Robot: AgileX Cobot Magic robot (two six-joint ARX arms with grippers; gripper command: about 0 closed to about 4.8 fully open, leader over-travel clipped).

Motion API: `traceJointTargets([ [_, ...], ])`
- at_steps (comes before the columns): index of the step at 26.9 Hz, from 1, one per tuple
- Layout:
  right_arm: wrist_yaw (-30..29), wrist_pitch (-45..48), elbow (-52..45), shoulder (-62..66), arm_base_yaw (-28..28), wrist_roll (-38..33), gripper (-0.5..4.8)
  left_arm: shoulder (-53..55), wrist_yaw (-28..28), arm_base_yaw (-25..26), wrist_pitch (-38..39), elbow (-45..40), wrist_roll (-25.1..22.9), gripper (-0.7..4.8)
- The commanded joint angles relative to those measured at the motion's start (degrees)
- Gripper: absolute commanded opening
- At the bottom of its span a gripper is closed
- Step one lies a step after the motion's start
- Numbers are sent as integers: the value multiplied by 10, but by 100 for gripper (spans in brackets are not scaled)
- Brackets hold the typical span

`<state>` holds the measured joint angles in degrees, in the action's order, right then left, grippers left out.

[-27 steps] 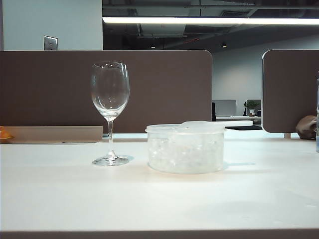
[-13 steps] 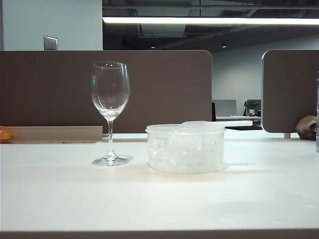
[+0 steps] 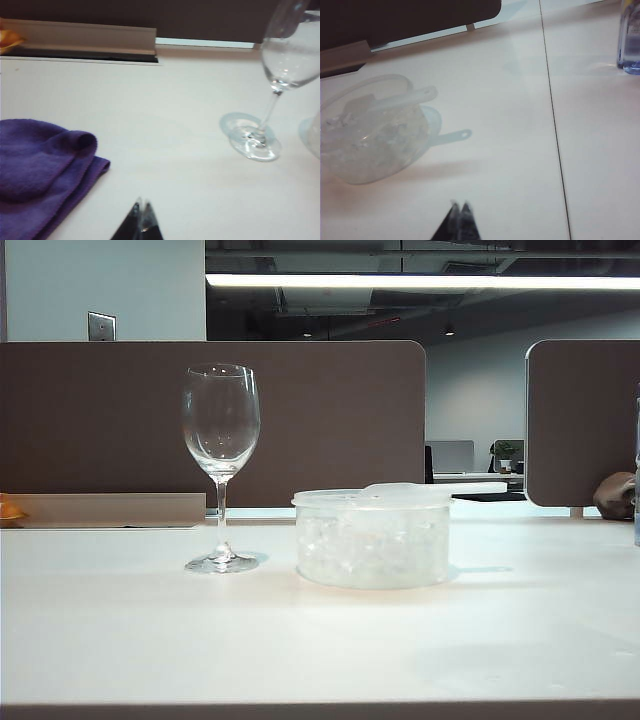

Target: Pick up an ice shovel filled with ice cubes and pour the ice from the shovel into the glass.

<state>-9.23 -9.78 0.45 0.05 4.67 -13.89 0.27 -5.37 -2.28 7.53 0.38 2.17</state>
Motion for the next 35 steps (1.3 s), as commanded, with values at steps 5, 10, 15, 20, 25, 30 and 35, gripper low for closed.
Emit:
traceJointTargets([
  [5, -85, 18, -3, 1, 1, -37, 1, 1, -59, 0, -3, 1, -2, -5],
  [10, -167, 72, 7, 1, 1, -37, -1, 1, -108, 0, -3, 1, -2, -5],
  [15, -164, 55, 31, 1, 1, -34, -1, 1, -201, 0, 0, 1, -3, -6],
  [20, -164, 52, 31, 1, 1, -34, -1, 1, -216, 0, 1, 1, -3, -5],
  [25, -161, 53, 49, 1, 1, -34, -1, 1, -217, 0, 1, 1, -2, -5],
  [30, -101, 53, 107, 1, 1, -8, -1, 1, -217, 0, 1, 1, -2, -5],
  [35, -83, -24, 200, 5, 1, 45, -1, 1, -217, 0, 1, 1, -2, -5],
])
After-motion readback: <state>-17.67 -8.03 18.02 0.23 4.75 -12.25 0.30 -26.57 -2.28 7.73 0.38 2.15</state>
